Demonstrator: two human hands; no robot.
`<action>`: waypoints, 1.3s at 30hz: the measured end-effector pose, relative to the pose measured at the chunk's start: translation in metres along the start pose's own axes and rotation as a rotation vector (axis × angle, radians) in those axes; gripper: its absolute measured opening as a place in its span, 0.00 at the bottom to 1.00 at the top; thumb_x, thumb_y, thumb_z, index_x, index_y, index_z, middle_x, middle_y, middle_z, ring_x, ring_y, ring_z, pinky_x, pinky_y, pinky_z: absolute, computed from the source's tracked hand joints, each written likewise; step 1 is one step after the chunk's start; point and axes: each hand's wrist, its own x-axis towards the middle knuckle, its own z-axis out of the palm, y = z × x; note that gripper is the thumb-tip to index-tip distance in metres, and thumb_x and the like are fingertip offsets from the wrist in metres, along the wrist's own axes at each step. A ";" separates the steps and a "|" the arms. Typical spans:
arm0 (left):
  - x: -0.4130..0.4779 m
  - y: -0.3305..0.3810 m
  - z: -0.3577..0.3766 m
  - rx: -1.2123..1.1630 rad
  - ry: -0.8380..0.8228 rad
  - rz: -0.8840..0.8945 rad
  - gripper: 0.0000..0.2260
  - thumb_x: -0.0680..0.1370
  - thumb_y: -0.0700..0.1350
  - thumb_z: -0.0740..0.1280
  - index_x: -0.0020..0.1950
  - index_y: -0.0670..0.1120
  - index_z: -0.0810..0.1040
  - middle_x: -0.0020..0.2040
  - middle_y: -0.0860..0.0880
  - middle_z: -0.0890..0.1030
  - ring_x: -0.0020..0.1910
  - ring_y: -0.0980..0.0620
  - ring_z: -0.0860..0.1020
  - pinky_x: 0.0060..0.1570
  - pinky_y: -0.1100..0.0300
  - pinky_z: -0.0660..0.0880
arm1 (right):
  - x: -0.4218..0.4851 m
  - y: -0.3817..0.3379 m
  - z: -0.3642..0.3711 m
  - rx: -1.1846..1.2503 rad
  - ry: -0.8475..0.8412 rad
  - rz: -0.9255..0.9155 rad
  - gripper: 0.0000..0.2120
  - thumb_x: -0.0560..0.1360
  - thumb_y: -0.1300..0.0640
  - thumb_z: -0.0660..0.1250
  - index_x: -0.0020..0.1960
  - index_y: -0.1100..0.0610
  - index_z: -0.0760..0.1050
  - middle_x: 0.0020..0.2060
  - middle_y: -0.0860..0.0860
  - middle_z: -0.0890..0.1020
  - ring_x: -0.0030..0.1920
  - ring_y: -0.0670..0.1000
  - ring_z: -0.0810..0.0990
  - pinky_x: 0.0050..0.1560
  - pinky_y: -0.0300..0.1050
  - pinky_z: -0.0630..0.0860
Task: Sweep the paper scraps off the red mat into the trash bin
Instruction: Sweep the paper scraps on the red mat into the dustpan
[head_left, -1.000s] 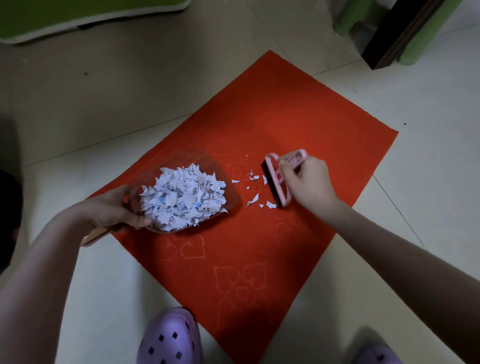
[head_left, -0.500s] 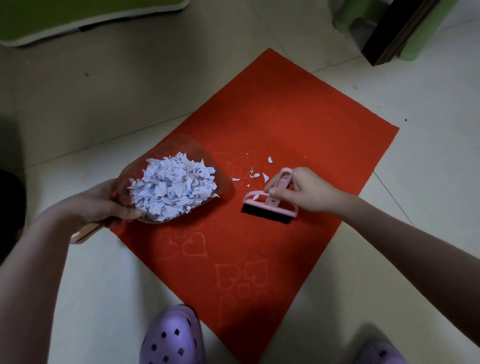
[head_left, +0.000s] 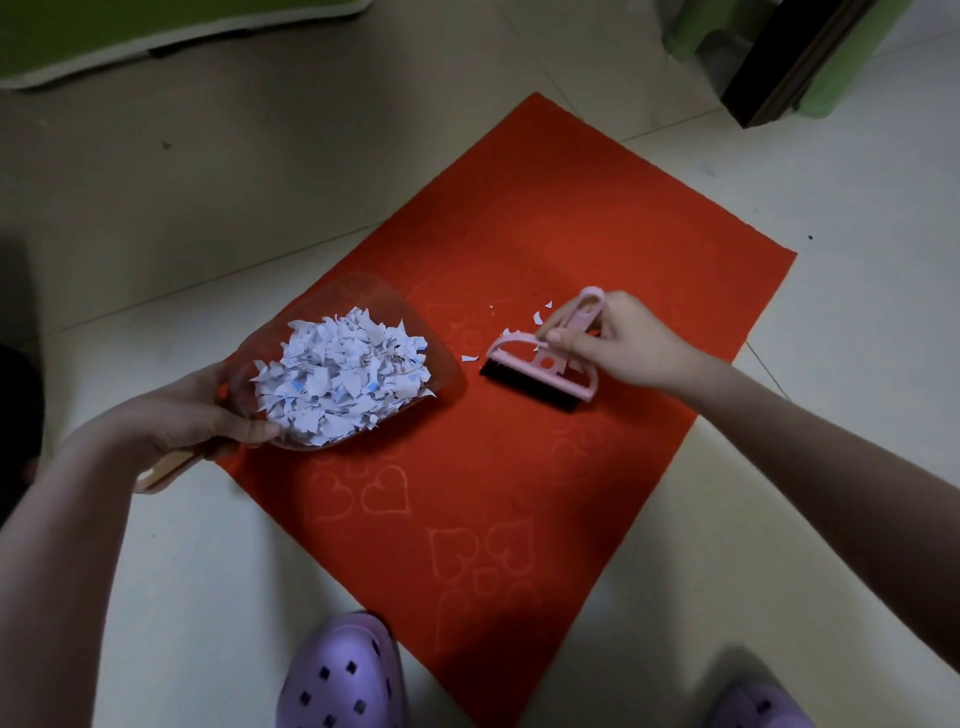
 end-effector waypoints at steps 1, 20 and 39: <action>0.001 0.000 0.000 0.001 -0.005 0.007 0.44 0.45 0.47 0.81 0.58 0.40 0.73 0.32 0.43 0.79 0.21 0.55 0.73 0.19 0.65 0.67 | 0.001 0.000 0.008 -0.011 -0.029 0.008 0.06 0.76 0.58 0.67 0.48 0.56 0.82 0.43 0.46 0.84 0.47 0.47 0.82 0.48 0.43 0.76; 0.013 -0.010 -0.010 0.034 -0.031 0.023 0.47 0.42 0.55 0.84 0.57 0.41 0.74 0.35 0.40 0.79 0.23 0.51 0.70 0.22 0.64 0.66 | 0.030 -0.001 0.048 0.000 0.255 0.146 0.15 0.75 0.49 0.63 0.41 0.59 0.80 0.33 0.58 0.83 0.35 0.57 0.81 0.38 0.56 0.76; 0.014 0.002 0.003 -0.013 -0.053 -0.008 0.45 0.46 0.44 0.82 0.62 0.42 0.72 0.40 0.43 0.82 0.26 0.54 0.78 0.22 0.64 0.71 | 0.007 0.024 0.003 -0.142 0.429 0.189 0.12 0.78 0.54 0.62 0.42 0.56 0.80 0.33 0.57 0.83 0.31 0.54 0.79 0.32 0.48 0.72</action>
